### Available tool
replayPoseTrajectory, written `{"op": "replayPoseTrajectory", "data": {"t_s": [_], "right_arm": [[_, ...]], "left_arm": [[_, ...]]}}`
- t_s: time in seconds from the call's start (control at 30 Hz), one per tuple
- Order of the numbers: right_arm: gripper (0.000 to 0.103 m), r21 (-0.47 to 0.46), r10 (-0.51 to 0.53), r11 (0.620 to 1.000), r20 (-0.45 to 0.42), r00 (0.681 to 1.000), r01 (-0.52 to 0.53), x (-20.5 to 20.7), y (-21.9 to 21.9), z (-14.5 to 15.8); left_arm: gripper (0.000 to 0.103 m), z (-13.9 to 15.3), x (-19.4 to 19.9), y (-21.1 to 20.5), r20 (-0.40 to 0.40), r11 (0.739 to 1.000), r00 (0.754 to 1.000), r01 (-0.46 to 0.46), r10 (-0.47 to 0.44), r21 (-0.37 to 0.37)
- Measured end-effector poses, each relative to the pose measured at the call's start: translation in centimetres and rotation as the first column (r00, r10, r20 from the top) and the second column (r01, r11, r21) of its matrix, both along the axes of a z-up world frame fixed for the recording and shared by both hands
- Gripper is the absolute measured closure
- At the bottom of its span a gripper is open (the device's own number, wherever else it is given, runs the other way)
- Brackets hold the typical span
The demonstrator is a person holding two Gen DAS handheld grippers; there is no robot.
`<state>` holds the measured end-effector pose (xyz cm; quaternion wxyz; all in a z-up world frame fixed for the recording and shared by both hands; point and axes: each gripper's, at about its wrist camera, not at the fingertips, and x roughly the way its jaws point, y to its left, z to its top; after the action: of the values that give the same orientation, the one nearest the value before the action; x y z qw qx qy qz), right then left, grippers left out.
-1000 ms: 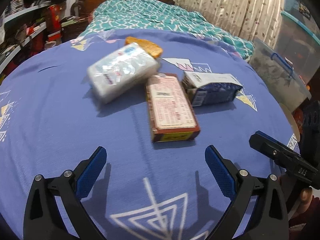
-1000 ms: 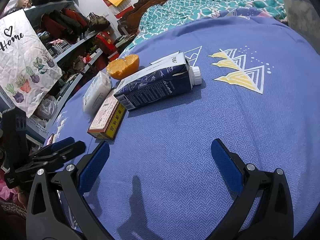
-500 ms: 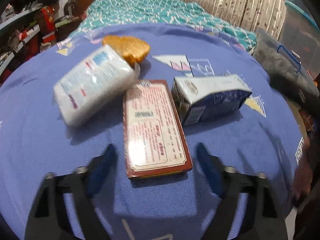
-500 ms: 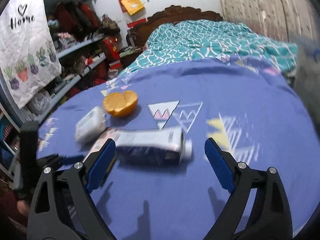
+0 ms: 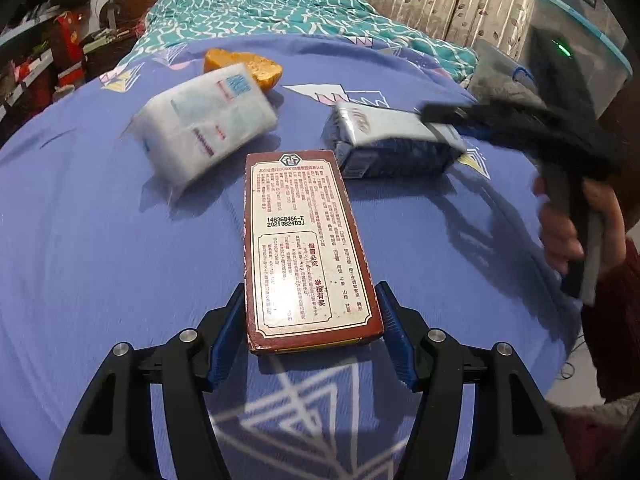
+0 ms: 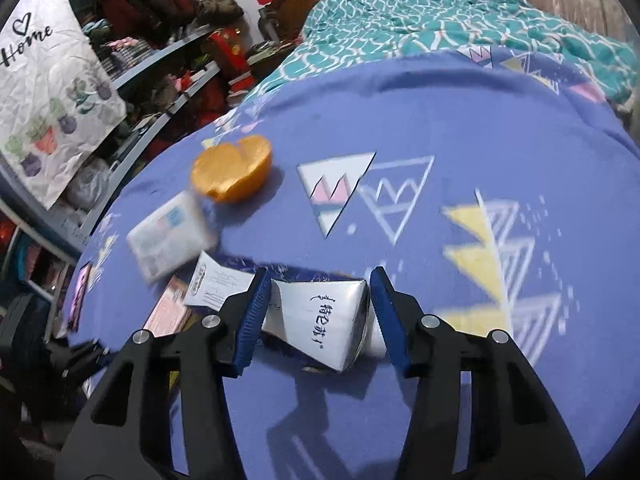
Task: Collect trash
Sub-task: 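Grasp the red-brown box with the left tool while the right tool grasps the blue milk carton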
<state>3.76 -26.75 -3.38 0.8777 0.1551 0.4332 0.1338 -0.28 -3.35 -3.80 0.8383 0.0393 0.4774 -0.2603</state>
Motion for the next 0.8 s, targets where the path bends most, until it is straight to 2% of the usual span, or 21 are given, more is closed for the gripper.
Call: {"op": "replayPoseTrajectory", "data": {"t_s": [0.1,0.13,0.17,0.2,0.27,0.33,0.47,0.6,0.7,0.77,0.8], "right_arm": [[0.048,-0.007,0.087,0.996,0.012,0.996,-0.087,-3.8,1.8,0.4],[0.047,-0.023,0.111,0.994,0.025,0.993,-0.111,-4.9,2.4,0.6],[0.044,-0.049,0.119,0.992,0.039,0.992,-0.117,-5.7,2.9,0.8],[0.039,-0.085,0.114,0.990,0.056,0.992,-0.109,-6.4,3.2,1.0],[0.020,-0.188,0.084,0.980,0.123,0.989,-0.060,-7.5,3.7,1.5],[0.015,-0.220,0.082,0.974,0.150,0.985,-0.047,-7.6,3.8,1.6],[0.006,-0.223,0.116,0.971,0.152,0.982,-0.080,-5.9,4.1,1.5],[0.004,-0.299,0.189,0.943,0.110,0.976,-0.149,-2.7,4.8,0.0],[0.004,-0.299,0.216,0.935,0.052,0.975,-0.191,-1.5,5.3,-1.7],[0.014,-0.275,0.226,0.938,0.019,0.974,-0.212,-1.4,5.6,-2.6],[0.016,-0.280,0.215,0.939,0.025,0.976,-0.200,-1.8,5.7,-2.7]], "left_arm": [[0.038,0.2,0.2,0.3,0.000,1.000,1.000,-0.017,0.017,-0.001],[0.028,0.2,0.4,0.3,0.003,1.000,1.000,-0.031,0.031,0.003],[0.025,0.2,0.6,0.4,0.009,0.999,0.999,-0.041,0.041,0.000],[0.025,0.3,0.8,0.3,0.012,0.999,0.999,-0.045,0.045,-0.001],[0.025,0.3,1.1,0.0,0.014,0.999,0.999,-0.047,0.047,0.010],[0.025,0.3,1.3,-0.5,0.017,0.999,0.999,-0.050,0.050,0.021],[0.025,-0.3,1.5,-1.4,0.031,0.995,0.998,-0.059,0.057,0.077],[0.026,-0.6,1.1,-1.5,0.061,0.993,0.997,-0.057,0.051,0.104],[0.030,-0.6,1.0,-1.3,0.069,0.992,0.996,-0.066,0.058,0.108],[0.036,-0.6,0.9,-1.1,0.076,0.992,0.995,-0.070,0.062,0.109],[0.036,-0.6,0.9,-1.0,0.080,0.991,0.995,-0.073,0.064,0.110]]}}
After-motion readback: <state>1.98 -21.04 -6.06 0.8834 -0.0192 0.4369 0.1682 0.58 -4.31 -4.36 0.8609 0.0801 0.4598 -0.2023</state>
